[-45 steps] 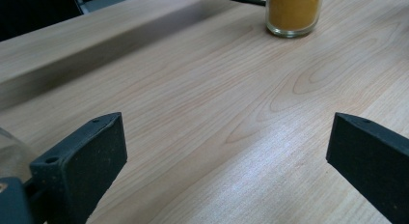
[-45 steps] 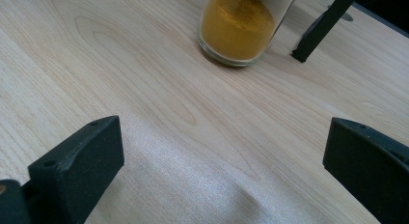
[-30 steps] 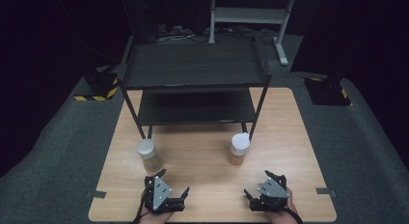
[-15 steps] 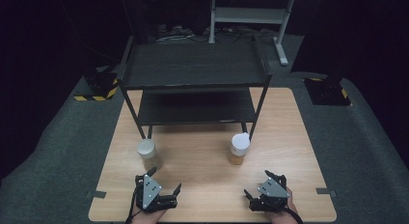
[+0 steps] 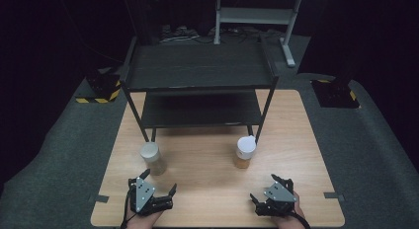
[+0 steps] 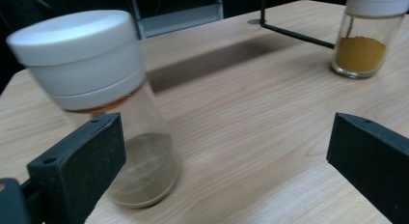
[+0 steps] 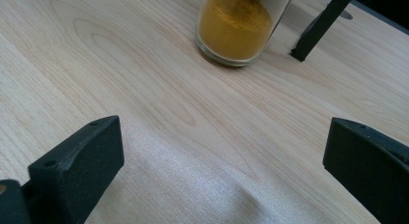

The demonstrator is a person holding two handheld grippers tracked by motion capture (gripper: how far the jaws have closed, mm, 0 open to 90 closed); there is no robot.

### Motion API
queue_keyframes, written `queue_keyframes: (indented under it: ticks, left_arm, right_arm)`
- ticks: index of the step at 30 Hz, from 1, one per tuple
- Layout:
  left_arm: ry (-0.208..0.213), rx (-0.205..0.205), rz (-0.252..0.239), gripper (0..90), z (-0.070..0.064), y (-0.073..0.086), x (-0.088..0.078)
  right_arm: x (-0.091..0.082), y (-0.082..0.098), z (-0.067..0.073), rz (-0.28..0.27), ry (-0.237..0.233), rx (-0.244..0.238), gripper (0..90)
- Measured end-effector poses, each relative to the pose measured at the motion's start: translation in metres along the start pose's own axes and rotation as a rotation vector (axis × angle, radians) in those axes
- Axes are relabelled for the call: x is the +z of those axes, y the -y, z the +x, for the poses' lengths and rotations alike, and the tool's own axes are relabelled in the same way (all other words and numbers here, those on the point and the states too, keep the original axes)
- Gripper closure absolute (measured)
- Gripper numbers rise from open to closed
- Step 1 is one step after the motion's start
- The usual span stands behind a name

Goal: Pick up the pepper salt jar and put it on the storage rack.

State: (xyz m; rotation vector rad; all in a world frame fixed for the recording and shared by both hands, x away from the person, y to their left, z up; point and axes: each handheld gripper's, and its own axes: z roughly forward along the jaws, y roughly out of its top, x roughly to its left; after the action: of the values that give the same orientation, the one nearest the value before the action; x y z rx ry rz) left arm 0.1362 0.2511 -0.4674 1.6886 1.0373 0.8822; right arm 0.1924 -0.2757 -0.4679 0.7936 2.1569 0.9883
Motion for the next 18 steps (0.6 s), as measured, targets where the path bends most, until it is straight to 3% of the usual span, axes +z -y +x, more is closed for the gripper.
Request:
queue_keyframes:
  ticks: [8, 18]
  left_arm:
    - [-0.04, -0.025, -0.003, 0.5, 0.009, 0.002, -0.005]
    - [-0.053, -0.045, -0.021, 0.5, 0.018, -0.001, -0.003]
  right_arm:
    - [0.0, 0.0, 0.0, 0.0, -0.001, -0.002, 0.0]
    - [0.0, 0.0, 0.0, 0.0, -0.003, -0.003, 0.0]
